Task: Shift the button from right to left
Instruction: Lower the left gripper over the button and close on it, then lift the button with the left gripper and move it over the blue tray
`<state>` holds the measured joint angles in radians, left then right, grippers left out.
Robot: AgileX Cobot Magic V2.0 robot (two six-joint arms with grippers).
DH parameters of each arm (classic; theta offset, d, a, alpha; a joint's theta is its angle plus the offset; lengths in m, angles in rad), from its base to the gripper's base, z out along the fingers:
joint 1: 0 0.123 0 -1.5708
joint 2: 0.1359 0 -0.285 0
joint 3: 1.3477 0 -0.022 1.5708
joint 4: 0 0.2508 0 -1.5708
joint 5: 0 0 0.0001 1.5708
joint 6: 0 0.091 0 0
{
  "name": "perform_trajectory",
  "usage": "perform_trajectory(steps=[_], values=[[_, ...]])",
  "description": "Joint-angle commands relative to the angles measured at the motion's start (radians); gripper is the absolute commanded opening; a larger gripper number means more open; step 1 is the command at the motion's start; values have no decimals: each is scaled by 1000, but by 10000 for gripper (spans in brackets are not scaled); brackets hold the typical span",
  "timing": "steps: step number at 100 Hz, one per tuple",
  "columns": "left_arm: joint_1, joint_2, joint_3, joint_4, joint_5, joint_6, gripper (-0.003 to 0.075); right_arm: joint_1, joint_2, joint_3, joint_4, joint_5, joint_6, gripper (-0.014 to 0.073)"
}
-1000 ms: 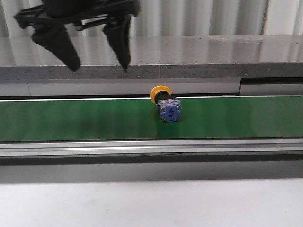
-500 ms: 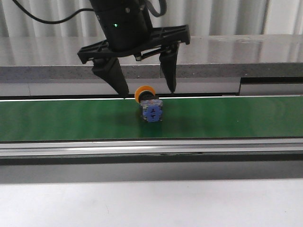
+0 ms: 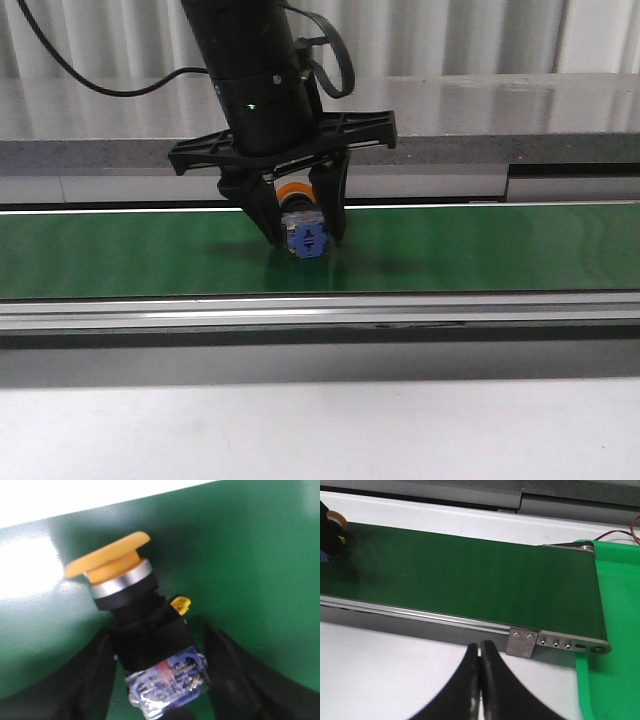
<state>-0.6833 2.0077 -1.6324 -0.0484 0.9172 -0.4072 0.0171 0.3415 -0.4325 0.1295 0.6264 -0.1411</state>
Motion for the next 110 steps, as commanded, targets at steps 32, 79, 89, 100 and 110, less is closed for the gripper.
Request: perform_trajectory(steps=[32, 79, 89, 100, 110], values=[[18, -163, -34, 97, 73, -10, 106, 0, 5, -23, 3, -73, -10, -67], [280, -270, -34, 186, 256, 289, 106, 0, 5, -23, 3, -73, -10, -67], [368, -270, -34, 164, 278, 350, 106, 0, 5, -23, 3, -73, -10, -67], [472, -270, -34, 158, 279, 382, 106, 0, 5, -23, 3, -73, -10, -67], [563, -270, -32, 103, 278, 467, 106, 0, 5, -23, 3, -73, -10, -67]])
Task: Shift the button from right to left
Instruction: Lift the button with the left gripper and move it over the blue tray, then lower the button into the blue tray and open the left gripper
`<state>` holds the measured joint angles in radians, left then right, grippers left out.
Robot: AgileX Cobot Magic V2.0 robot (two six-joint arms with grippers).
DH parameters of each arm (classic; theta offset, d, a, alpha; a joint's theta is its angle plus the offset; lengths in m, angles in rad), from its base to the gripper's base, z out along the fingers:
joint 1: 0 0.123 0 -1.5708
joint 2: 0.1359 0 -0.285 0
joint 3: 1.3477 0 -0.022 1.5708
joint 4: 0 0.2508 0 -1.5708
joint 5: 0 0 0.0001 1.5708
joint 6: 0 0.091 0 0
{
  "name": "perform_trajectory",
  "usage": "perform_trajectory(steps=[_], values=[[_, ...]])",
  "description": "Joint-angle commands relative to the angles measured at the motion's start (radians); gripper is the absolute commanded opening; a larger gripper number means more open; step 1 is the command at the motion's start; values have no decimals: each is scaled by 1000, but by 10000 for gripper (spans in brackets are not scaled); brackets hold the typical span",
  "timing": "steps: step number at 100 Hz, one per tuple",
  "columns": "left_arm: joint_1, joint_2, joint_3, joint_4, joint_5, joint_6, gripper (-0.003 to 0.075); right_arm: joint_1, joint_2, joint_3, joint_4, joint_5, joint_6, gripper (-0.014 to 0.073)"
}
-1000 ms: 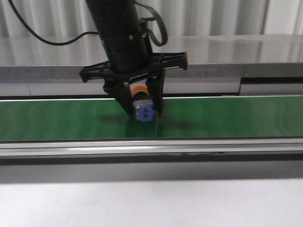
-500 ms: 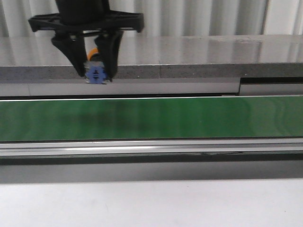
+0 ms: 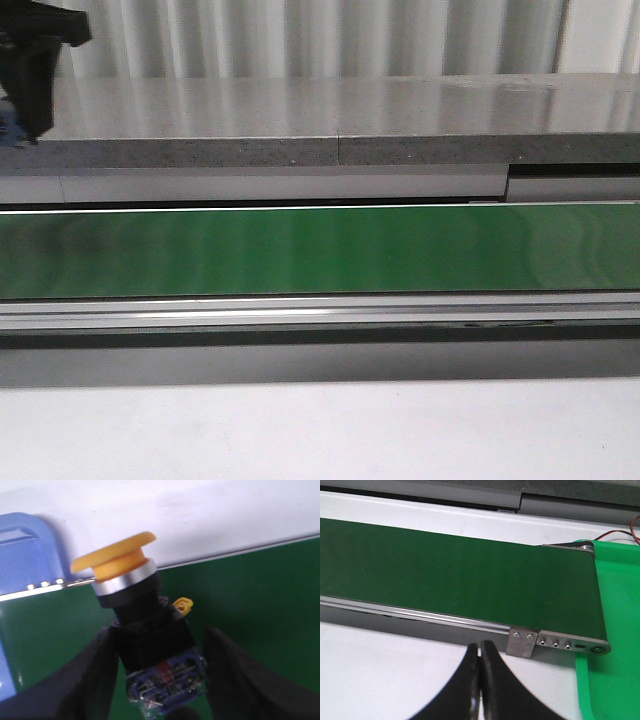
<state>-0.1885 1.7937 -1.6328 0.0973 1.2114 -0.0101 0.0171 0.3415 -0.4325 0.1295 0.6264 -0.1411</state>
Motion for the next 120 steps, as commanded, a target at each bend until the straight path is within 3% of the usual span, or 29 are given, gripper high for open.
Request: perform_trajectory(steps=[1, 18, 53, 81, 120], values=[[75, -56, -31, -54, -14, 78, 106, 0, 5, -23, 3, -73, -10, -67], [220, -56, -12, -138, -7, 251, 103, 0, 5, -23, 3, -73, -10, -67], [436, -19, 5, -173, 14, 392, 103, 0, 5, -23, 3, -73, -10, -67], [523, 29, 34, -117, 2, 503, 103, 0, 5, -23, 3, -73, -10, -67], [591, 162, 44, -97, -69, 503, 103, 0, 5, -23, 3, -72, -10, -67]])
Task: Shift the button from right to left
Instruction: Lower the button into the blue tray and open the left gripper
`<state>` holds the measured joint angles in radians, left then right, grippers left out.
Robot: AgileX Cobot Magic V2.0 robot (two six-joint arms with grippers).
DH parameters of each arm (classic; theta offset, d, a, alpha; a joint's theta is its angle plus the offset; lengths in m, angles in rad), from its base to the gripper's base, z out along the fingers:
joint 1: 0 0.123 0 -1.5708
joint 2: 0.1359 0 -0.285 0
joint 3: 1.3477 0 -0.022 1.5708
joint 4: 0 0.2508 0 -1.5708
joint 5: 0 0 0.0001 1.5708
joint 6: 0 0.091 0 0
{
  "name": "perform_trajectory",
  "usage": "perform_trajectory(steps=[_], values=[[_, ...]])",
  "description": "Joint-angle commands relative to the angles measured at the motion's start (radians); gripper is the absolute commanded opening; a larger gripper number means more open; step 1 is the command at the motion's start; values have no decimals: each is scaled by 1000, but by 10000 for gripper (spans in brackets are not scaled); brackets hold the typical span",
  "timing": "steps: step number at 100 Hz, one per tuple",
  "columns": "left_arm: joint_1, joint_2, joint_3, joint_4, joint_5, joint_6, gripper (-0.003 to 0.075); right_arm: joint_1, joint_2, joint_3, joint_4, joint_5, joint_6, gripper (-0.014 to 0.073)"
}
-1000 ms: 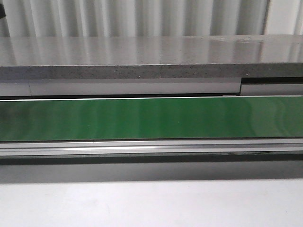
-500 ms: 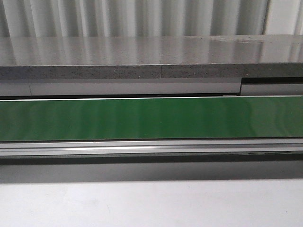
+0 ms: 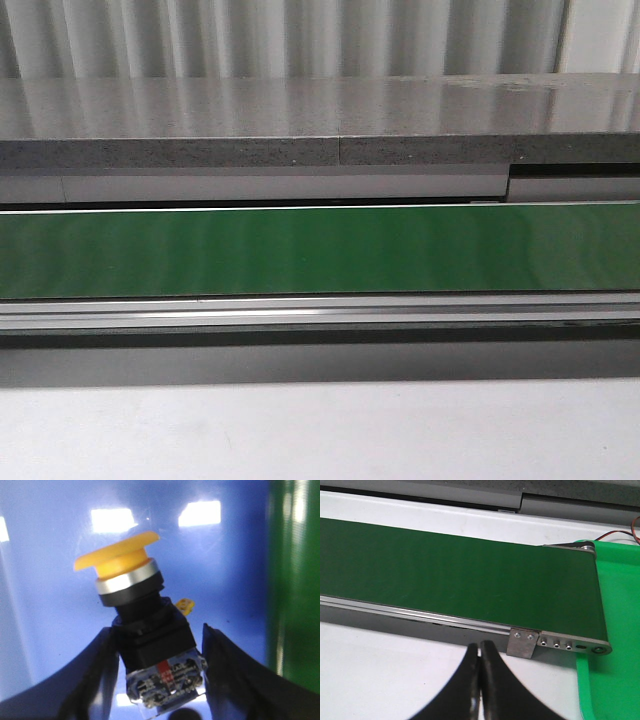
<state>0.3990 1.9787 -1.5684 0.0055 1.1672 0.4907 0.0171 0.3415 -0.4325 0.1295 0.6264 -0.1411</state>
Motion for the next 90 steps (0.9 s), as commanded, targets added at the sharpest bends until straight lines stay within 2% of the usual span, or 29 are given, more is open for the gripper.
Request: perform_trajectory(steps=[1, 35, 42, 55, 62, 90], values=[[4, -19, -20, -6, -25, 2, 103, 0, 5, -23, 3, -72, -10, -67], [4, 65, -20, -16, -55, 2, 120, 0, 5, -23, 3, -72, -10, -67], [4, 69, -20, -17, -55, 2, 180, 0, 5, -23, 3, -71, -10, -67], [4, 69, -22, -17, -76, 2, 375, 0, 5, -23, 3, -70, -10, -67], [4, 69, -22, -17, -82, 2, 446, 0, 5, -23, 3, -70, -10, -67], [4, 37, -24, -28, -99, 0, 447, 0, 5, -23, 3, -70, -10, -67]])
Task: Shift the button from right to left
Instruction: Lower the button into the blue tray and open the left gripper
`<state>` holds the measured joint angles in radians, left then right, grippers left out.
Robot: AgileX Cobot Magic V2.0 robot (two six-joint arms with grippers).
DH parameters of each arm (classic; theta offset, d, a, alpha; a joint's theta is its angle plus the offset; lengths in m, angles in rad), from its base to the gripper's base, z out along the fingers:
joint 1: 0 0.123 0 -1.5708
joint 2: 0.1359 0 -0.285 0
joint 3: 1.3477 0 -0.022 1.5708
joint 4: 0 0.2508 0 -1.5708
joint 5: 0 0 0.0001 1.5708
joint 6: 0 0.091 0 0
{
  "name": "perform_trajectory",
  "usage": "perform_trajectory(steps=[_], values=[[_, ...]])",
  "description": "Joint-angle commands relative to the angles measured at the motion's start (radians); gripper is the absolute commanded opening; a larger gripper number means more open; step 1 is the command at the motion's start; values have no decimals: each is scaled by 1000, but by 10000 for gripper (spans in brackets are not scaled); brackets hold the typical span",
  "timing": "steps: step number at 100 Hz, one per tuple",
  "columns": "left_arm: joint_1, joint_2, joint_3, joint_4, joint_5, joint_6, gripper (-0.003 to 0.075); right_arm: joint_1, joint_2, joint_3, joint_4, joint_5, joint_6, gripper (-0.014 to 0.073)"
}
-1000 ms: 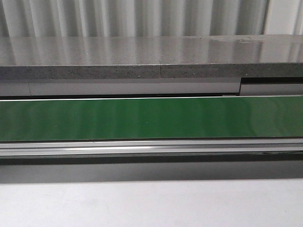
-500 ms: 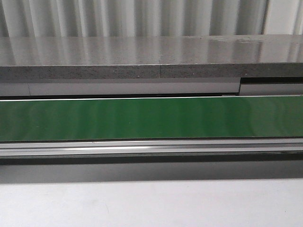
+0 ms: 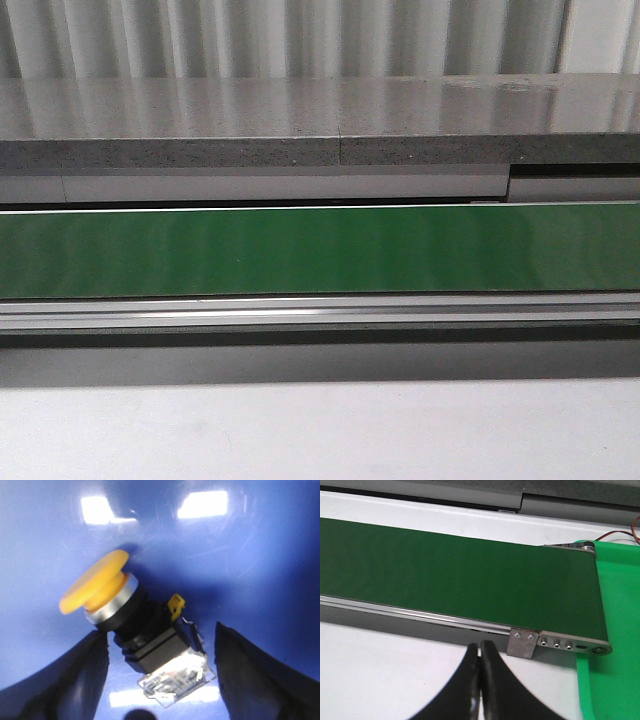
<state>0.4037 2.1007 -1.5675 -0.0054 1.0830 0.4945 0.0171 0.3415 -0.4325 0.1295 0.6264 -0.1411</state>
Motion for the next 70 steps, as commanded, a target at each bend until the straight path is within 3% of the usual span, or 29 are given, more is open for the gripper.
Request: perform_trajectory(steps=[1, 25, 32, 50, 70], values=[[-1, -87, -25, -19, -17, -4, 446, 0, 5, -23, 3, -70, -10, -67], [-1, -211, -25, -57, -41, -7, 355, 0, 5, -23, 3, -70, -10, -67], [-5, -250, -25, -93, -41, -7, 275, 0, 5, -23, 3, -70, -10, -67], [-45, -337, -21, -157, -39, -46, -19, 0, 5, -23, 3, -70, -10, -67], [-148, -438, 36, -157, -114, -132, -20, 0, 5, -23, 3, -70, -10, -67]])
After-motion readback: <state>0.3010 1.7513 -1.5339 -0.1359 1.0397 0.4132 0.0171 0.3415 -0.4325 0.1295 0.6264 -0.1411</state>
